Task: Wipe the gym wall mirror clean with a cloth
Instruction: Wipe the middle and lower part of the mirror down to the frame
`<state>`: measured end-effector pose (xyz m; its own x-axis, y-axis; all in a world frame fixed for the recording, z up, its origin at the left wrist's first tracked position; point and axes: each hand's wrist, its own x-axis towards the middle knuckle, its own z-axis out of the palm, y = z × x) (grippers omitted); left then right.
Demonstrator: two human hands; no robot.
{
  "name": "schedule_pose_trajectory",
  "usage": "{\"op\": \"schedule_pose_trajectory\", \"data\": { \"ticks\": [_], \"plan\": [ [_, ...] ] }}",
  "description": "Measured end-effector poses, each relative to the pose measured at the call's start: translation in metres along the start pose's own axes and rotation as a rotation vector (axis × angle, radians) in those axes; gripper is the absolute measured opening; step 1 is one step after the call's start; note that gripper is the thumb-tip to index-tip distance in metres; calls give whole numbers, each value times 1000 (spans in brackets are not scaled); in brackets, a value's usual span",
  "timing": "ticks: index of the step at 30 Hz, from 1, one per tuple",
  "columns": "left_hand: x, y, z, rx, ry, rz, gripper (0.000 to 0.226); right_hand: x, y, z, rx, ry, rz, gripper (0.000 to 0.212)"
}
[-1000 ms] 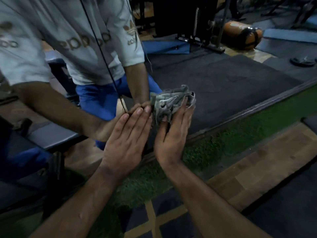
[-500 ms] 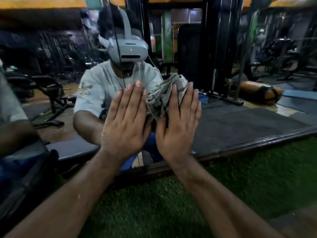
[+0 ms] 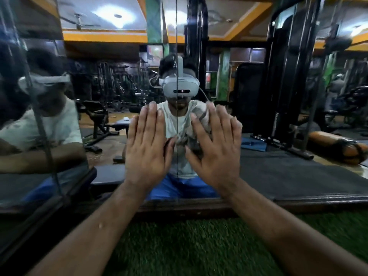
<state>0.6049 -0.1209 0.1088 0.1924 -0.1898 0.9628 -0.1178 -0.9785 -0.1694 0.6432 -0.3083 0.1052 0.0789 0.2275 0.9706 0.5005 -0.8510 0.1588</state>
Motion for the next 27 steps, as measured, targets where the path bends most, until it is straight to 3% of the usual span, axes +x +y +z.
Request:
{"op": "schedule_pose_trajectory", "data": {
  "ticks": [2,4,7,9,13,15,20,25,27],
  "plan": [
    [2,-2,-1,-44,-2,13,60,3,9,-5,-16,-45,-154,70],
    [2,-4,-7,-77,-10,18,60,15,17,-7,-55,-28,-185,67],
    [0,-15,-15,-61,-18,-51,65,44,4,-2,-56,64,60,68],
    [1,-23,-18,-35,-36,-81,67,51,-20,4,-27,74,113,68],
    [-4,-38,-23,-30,-69,35,62,37,-28,7,-28,-63,-277,71],
    [-12,-48,-30,-11,-63,23,64,44,-15,4,-86,-82,-372,73],
    [-21,-65,-36,47,-111,-76,77,61,-44,9,-43,12,-47,71],
    [-29,-70,-43,-59,-136,-66,76,43,-55,16,-36,-103,-441,79],
    [-30,-73,-48,-114,-151,-64,81,60,-45,14,-50,-119,-499,79]
  ]
}}
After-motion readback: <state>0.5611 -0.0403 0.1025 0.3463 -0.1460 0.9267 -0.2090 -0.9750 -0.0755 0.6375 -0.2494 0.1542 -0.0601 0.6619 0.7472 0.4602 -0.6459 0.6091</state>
